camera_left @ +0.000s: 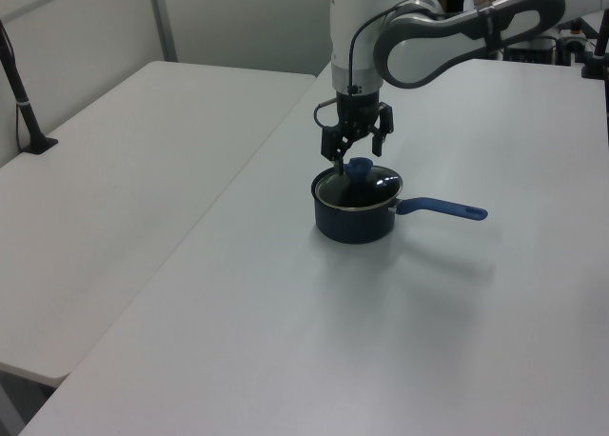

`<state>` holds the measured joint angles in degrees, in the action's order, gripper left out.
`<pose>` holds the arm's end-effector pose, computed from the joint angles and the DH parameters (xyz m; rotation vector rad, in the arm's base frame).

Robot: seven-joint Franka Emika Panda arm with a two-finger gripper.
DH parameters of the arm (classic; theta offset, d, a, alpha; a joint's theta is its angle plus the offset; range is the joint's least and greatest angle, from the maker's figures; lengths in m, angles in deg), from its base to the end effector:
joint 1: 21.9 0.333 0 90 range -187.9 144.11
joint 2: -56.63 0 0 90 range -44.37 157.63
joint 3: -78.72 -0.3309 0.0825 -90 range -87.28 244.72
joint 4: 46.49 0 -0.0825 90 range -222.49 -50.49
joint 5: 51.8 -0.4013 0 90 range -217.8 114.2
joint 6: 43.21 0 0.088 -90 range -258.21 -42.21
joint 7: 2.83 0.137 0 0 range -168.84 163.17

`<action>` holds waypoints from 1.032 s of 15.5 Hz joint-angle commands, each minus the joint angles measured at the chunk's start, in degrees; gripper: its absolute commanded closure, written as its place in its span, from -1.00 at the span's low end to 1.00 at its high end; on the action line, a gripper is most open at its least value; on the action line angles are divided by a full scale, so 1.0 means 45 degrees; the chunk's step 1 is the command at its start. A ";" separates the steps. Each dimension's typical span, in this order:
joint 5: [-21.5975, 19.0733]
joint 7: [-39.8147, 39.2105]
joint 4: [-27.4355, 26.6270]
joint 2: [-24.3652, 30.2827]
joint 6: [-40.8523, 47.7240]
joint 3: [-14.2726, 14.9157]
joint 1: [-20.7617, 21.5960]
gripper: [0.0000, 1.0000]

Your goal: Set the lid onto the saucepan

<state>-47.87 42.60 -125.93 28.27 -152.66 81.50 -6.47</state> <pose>0.7115 0.1588 0.4072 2.9640 -0.8268 0.1052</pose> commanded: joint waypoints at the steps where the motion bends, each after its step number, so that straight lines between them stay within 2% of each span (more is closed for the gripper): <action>1: 0.0045 0.0740 0.0057 0.1026 0.0180 0.0065 -0.0359 -1.00; 6: 0.0181 0.0375 -0.0431 0.3700 0.2519 -0.0033 -0.1415 -1.00; 9: 0.0143 -0.2393 -0.1249 0.5554 0.4375 -0.0052 -0.2116 -1.00; 11: 0.0045 -0.3510 -0.2068 0.6766 0.4790 -0.0052 -0.2722 -1.00; 16: -0.0014 -0.6672 -0.3711 0.8255 0.4850 -0.0052 -0.3699 -1.00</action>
<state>-47.81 20.86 -135.40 60.78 -129.67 81.80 -20.78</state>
